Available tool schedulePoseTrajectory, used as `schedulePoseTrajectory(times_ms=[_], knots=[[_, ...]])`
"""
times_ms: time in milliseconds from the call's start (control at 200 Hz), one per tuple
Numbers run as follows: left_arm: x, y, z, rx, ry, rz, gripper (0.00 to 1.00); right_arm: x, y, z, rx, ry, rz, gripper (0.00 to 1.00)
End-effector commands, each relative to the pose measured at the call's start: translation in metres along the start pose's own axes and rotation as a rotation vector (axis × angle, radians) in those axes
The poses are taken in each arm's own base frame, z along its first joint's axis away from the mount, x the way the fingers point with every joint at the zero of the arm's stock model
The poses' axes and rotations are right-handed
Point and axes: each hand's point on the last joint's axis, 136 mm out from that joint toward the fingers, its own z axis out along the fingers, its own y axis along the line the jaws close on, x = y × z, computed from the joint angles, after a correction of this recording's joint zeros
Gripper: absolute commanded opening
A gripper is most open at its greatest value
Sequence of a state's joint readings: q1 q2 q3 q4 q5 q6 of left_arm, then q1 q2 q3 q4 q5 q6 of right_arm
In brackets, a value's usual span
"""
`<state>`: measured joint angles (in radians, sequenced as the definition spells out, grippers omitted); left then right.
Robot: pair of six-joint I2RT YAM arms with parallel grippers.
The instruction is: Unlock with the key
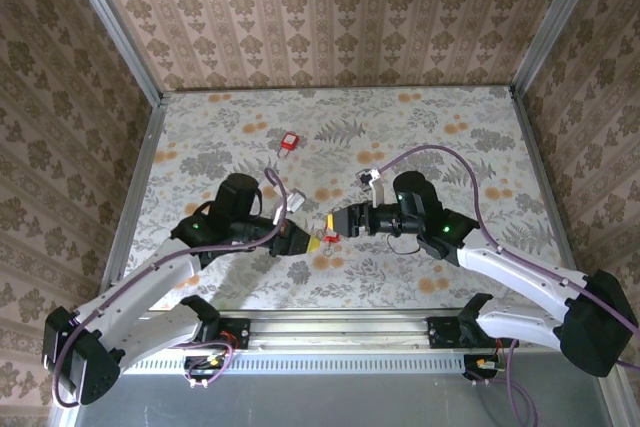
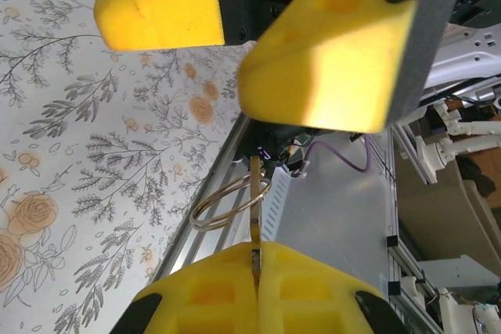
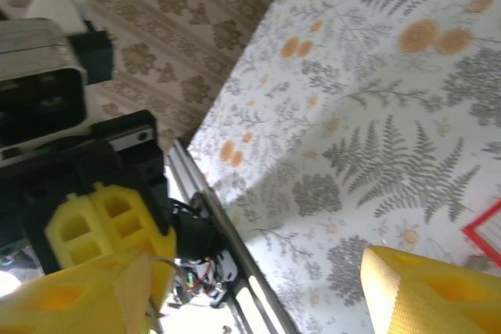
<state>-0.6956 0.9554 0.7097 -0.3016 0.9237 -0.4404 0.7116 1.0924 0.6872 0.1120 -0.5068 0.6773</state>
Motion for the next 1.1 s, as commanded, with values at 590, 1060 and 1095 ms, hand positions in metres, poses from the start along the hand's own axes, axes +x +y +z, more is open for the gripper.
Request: schedulePoseTrajectory(times_ms=[590,1060,1095], knots=[[-0.025,-0.009,0.029,0.029,0.105,0.035,0.0,0.022,0.003,-0.003,-0.122,-0.056,-0.03,0.49],[-0.047,-0.003,0.042,0.014,0.17,0.01,0.04,0.02,0.002,-0.028,-0.109,-0.147,-0.038,0.0],[-0.051,-0.003,0.042,0.015,0.17,0.005,0.1,0.019,0.003,-0.029,-0.112,-0.153,-0.035,0.0]])
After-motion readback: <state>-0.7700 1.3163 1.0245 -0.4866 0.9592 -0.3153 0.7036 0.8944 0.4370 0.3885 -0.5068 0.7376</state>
